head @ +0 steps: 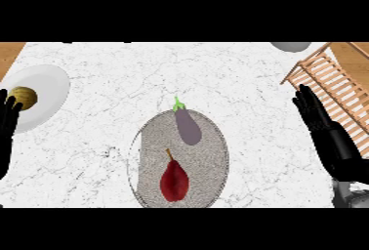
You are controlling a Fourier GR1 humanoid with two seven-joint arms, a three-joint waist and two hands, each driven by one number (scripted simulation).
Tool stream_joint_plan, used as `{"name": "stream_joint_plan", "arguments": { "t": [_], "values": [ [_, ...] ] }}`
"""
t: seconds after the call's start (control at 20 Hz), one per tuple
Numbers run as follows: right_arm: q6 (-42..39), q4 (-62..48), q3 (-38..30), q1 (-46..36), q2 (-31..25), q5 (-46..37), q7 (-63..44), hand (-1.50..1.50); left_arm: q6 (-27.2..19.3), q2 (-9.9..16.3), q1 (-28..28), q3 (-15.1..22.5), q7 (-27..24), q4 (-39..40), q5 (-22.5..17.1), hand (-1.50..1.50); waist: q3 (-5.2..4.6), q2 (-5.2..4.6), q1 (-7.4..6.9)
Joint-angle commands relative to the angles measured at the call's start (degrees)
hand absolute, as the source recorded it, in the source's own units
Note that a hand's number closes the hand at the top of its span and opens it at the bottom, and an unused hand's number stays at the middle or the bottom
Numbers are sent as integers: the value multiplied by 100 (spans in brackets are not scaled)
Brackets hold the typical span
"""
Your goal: Pick the pear from the placemat and place it in the tiered shelf
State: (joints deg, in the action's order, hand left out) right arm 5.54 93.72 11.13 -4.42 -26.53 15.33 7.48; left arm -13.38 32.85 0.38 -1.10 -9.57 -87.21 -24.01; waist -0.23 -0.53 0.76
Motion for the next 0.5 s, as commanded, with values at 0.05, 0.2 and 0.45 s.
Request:
{"name": "stream_joint_plan", "arguments": {
  "t": [0.05, 0.2, 0.45],
  "values": [
    [624, 509, -65, 247, 22, -571, -234, 150, 91, -138, -77, 341, 808, 194, 11, 0, 21, 62, 10],
    [1471, 919, 104, 289, 227, -1229, -398, 150, 101, -517, 285, 845, 1258, 704, -31, 0, 6, 72, 161],
    [2488, 319, 574, 1143, 428, -2290, -1808, 150, 148, -683, -38, 1081, 1951, 916, -180, 0, 5, 39, 194]
  ]
}}
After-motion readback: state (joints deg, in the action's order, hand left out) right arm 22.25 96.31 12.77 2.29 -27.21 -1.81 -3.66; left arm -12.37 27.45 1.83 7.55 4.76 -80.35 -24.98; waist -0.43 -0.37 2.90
